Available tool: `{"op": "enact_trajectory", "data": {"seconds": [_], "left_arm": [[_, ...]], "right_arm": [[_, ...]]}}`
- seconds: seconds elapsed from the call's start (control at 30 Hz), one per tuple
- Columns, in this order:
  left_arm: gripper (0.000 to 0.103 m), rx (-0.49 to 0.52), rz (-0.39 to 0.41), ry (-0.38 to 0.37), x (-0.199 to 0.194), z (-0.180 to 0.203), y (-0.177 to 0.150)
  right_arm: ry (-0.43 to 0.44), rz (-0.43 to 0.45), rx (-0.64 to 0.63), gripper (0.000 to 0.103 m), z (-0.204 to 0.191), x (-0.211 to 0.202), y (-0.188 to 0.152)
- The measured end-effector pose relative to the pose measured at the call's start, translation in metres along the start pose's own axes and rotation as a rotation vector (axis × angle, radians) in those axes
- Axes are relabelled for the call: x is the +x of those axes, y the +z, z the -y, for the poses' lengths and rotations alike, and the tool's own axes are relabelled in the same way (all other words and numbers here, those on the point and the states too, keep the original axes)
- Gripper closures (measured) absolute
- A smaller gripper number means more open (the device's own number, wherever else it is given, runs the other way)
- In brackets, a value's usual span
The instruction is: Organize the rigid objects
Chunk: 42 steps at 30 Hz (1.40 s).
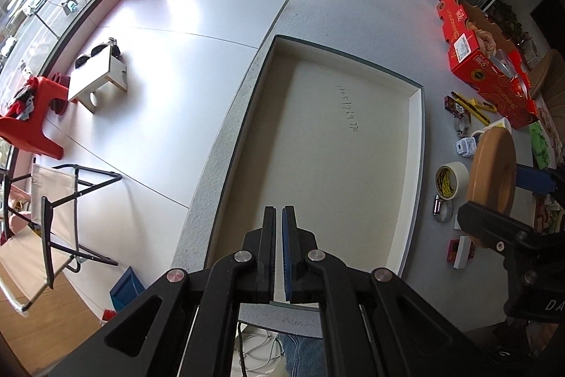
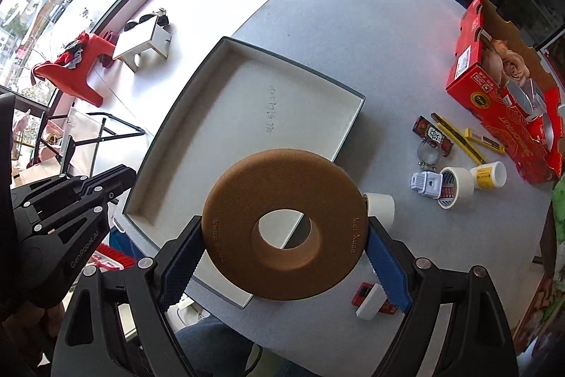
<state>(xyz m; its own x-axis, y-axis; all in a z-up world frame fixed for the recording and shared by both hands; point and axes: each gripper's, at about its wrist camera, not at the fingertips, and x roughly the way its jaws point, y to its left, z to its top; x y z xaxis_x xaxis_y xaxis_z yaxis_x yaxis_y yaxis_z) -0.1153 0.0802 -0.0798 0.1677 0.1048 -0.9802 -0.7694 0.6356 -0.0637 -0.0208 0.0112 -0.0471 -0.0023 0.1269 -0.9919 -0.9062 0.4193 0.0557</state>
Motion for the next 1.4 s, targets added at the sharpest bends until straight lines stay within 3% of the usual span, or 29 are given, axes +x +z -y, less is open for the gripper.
{"op": "enact_trajectory", "data": {"seconds": [1.03,1.4], "left_arm": [[0.100,0.013,-0.017,-0.001,0.012,0.000,0.008],[0.100,0.016,-0.034,-0.001,0.031,0.009,0.032]], "right_arm": [[-0.018,-0.034,-0.008,0.015,-0.003,0.011,0.008],[-0.021,-0.049,0.013,0.015,0.004,0.029,0.028]]}}
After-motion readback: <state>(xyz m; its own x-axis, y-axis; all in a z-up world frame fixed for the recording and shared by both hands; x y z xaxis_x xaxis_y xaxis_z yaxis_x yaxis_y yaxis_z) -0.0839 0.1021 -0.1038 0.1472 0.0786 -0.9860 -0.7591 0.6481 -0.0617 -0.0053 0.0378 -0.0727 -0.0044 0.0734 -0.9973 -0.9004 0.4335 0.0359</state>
